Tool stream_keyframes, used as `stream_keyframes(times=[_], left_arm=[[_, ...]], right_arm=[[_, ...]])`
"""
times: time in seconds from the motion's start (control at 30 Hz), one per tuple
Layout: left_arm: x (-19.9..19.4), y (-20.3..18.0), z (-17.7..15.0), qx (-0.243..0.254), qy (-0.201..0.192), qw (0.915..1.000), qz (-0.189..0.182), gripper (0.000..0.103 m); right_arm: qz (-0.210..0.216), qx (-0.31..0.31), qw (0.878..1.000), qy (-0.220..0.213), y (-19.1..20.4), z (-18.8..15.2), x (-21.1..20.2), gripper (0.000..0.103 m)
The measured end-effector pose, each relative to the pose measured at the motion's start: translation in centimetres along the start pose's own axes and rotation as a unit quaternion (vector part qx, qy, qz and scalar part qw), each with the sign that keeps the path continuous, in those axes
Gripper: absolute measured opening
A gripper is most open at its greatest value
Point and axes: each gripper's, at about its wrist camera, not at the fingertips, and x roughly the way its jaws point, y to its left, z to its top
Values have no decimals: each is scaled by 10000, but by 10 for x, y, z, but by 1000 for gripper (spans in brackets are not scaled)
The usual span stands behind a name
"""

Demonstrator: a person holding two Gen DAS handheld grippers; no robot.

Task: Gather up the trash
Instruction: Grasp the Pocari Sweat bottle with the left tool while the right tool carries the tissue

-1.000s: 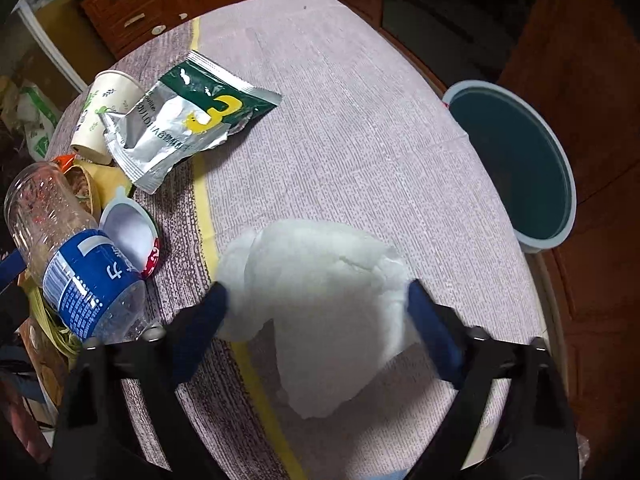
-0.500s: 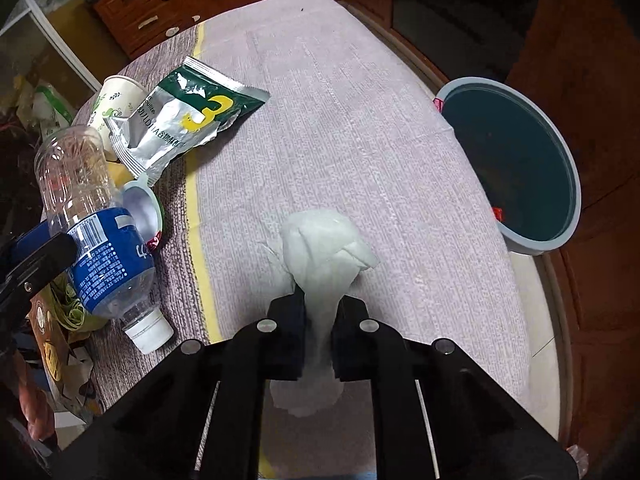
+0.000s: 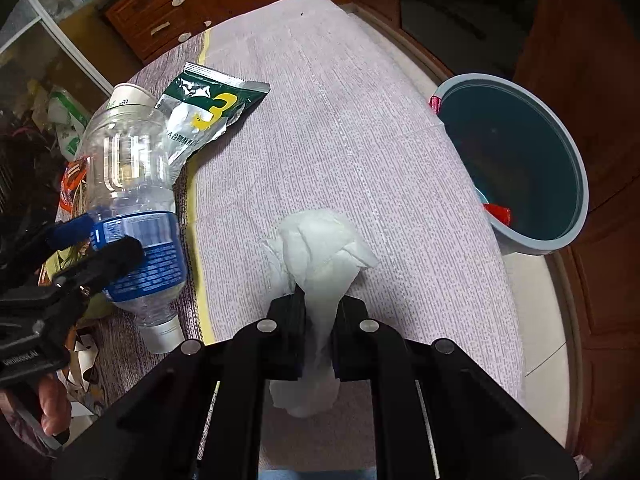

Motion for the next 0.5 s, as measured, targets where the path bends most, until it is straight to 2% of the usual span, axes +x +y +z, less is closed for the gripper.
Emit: stream_keyframes(times=[0.03,0.07,0.13,0.3,0.5], left_arm=[[0,-3,0,54,-12,10000,-11,73],[0,-8,-1,128,-30,9999,-48,65],[0,-16,-1,274,-51,9996,-15,63],[1,-37,-3,641,8,9976,-262,62],[3,-47,5,702,10,9971,-285,62]], right_arm=[[14,3,10000,-15,-1,-1,-2,9],[22,3,10000,-39,-3,-2,-3,9],[32,23,9999,-95,-6,-2,-6,9],[87,164,9996,-214,-23,-4,-16,9],[68,409,9984,-380,-52,-3,-29,9]])
